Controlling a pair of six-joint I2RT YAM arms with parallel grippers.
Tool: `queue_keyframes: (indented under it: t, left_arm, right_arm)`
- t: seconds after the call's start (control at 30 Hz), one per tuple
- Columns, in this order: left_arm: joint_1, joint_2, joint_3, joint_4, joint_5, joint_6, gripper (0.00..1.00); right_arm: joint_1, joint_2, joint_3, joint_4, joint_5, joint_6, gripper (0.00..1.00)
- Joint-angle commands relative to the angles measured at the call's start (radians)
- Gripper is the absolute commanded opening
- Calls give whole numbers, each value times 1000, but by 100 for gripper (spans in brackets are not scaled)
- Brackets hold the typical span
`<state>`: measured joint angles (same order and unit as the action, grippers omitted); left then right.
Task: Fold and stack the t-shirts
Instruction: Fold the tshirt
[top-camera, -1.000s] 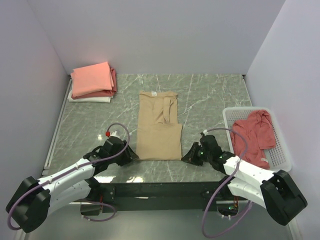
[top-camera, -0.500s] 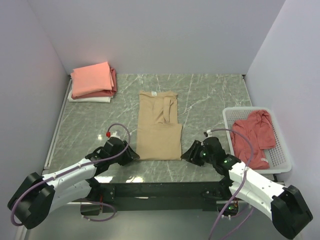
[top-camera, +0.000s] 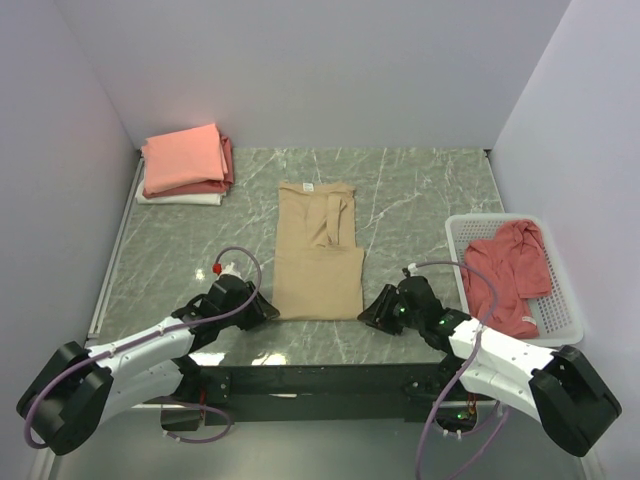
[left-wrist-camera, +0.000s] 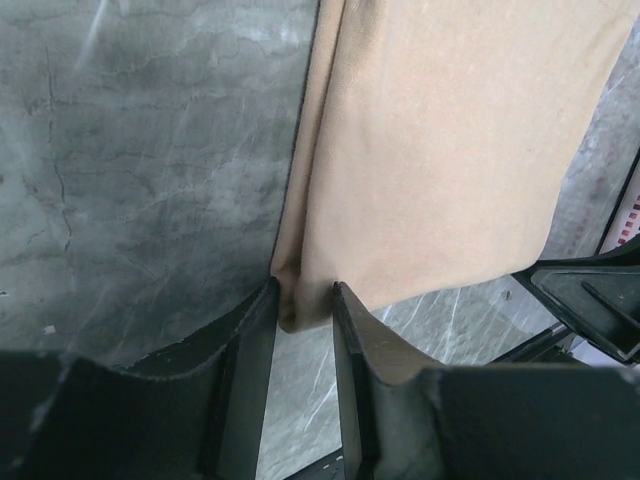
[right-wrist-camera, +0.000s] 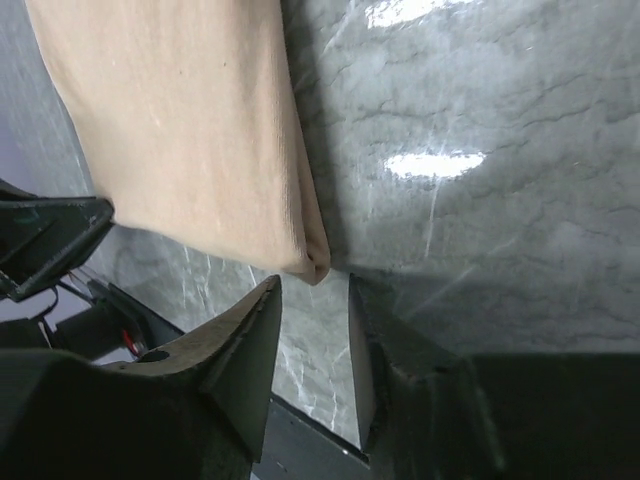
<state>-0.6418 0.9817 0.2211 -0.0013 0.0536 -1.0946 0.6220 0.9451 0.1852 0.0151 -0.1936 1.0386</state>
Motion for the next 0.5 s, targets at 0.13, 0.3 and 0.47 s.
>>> queue_keyframes:
  t: [0.13,0.3,0.47]
  left_arm:
    - [4,43,-34,-6,-28,10,35]
    - [4,45,-39,21,-21,7,32]
    - [4,40,-35,24,-11,7,27]
  right_arm:
    - [5,-2,-44,60,66,41,40]
    - [8,47,-52,118,42,52,40]
    - [22,104,-49,157,34,58,40]
